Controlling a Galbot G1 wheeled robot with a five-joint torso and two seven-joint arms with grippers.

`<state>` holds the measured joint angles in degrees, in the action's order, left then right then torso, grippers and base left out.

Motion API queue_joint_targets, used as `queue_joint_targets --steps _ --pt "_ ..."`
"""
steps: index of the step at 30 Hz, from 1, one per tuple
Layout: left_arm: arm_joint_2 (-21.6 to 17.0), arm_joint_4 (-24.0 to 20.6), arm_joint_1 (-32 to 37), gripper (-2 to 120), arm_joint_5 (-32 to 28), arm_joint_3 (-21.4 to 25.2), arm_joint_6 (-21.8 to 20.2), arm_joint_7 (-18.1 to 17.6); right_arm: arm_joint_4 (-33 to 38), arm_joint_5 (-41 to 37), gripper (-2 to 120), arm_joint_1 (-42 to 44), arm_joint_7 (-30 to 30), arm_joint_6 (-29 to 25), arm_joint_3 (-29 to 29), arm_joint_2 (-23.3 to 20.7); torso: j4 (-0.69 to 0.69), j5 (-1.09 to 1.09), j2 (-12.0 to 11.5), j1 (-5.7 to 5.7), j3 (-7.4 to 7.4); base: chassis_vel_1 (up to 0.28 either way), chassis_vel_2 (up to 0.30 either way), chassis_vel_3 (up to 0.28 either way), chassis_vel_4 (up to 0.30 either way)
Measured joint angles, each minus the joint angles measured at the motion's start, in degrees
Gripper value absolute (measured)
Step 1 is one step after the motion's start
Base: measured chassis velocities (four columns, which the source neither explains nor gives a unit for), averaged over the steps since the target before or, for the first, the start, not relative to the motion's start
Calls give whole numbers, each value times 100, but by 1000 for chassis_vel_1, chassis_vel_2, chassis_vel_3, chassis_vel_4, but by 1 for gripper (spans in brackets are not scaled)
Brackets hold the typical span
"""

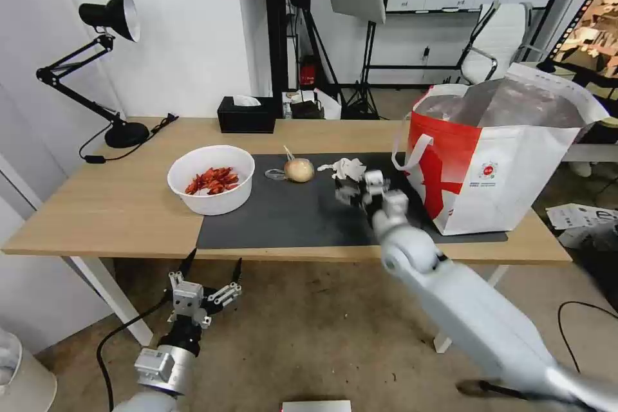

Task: Pick up the trash from the table and place it into the takeout bag.

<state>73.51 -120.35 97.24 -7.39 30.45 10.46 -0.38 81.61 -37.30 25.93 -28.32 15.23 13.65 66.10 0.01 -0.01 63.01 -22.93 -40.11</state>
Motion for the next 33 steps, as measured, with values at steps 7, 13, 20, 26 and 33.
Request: queue_joint_targets --steps 7,13,20,26,33 --pt "85 39 91 100 -3 59 37 1 -1333 -80 100 -713 -146 371 202 600 -1 1 1 1 0 0 0 0 0" --pt "129 64 99 100 -3 73 67 0 -2003 -75 100 -902 42 386 183 944 -1 1 1 1 0 0 0 0 0" --pt "141 76 114 100 -11 98 115 0 -2379 -81 98 -938 185 401 81 1141 -1 2 1 1 1 0 0 0 0" --pt "145 75 137 100 -9 100 157 0 -2378 -176 76 -866 235 468 -3 1113 -2 1 1 2 1 0 0 0 0" --pt "126 47 144 100 -9 100 173 -2 -2228 -245 54 -766 249 468 -23 1039 -1 2 2 2 1 0 0 0 0"
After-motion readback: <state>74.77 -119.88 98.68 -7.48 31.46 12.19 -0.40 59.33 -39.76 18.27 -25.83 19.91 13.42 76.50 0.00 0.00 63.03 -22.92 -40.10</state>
